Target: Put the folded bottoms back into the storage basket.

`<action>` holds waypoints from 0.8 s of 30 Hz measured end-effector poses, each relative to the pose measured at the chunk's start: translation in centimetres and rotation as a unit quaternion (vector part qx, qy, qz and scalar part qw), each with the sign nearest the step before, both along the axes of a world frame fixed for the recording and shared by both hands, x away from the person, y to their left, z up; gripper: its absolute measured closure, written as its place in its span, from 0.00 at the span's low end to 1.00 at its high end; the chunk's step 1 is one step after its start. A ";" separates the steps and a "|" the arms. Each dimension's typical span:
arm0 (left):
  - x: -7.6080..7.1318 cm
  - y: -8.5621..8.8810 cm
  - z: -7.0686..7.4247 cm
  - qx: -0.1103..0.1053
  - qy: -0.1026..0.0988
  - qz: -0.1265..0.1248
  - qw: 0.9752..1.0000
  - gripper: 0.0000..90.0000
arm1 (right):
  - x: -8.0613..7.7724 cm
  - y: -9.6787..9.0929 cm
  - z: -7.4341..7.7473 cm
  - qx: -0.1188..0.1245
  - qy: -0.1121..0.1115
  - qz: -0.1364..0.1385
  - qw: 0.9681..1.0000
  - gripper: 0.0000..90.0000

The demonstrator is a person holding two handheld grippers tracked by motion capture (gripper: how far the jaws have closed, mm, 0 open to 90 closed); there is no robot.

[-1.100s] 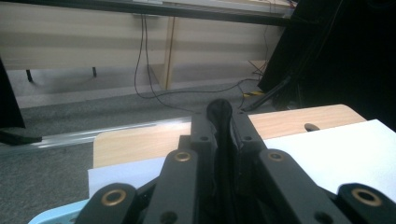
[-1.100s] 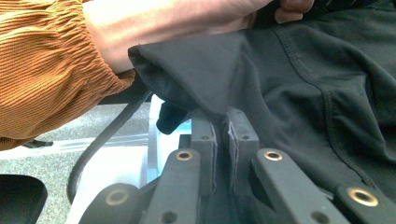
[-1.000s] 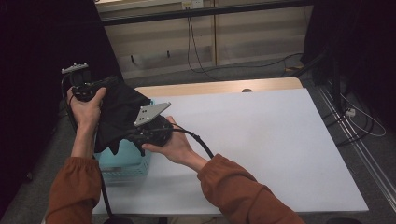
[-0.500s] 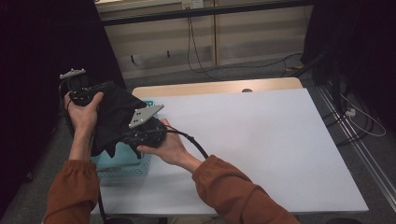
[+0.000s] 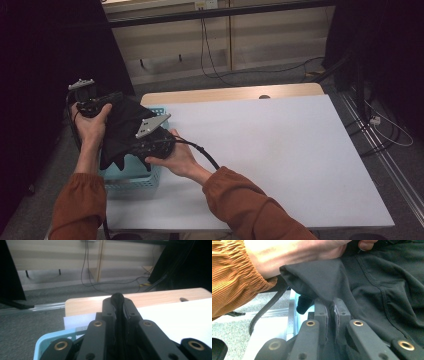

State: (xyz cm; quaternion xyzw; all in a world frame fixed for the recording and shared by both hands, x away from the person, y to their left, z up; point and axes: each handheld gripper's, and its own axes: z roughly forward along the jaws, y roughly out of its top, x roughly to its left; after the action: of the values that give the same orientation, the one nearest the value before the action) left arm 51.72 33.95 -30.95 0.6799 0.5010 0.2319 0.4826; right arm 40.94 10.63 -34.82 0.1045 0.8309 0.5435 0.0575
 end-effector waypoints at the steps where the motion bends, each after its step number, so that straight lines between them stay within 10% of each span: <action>1: 0.1 0.1 -0.1 0.002 0.000 0.001 1.000 0.92 | 0.1 0.3 -0.3 -0.007 0.000 -0.001 1.000 0.93; 24: 0.7 0.6 -3.7 0.013 0.030 0.009 0.999 0.92 | 0.7 1.3 -2.9 -0.016 0.024 -0.004 1.000 0.93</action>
State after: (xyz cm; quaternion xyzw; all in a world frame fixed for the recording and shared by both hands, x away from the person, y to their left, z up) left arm 52.42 34.57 -34.63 0.6881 0.5180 0.2224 0.4568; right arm 41.62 11.90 -37.69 0.1200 0.8400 0.5274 0.0417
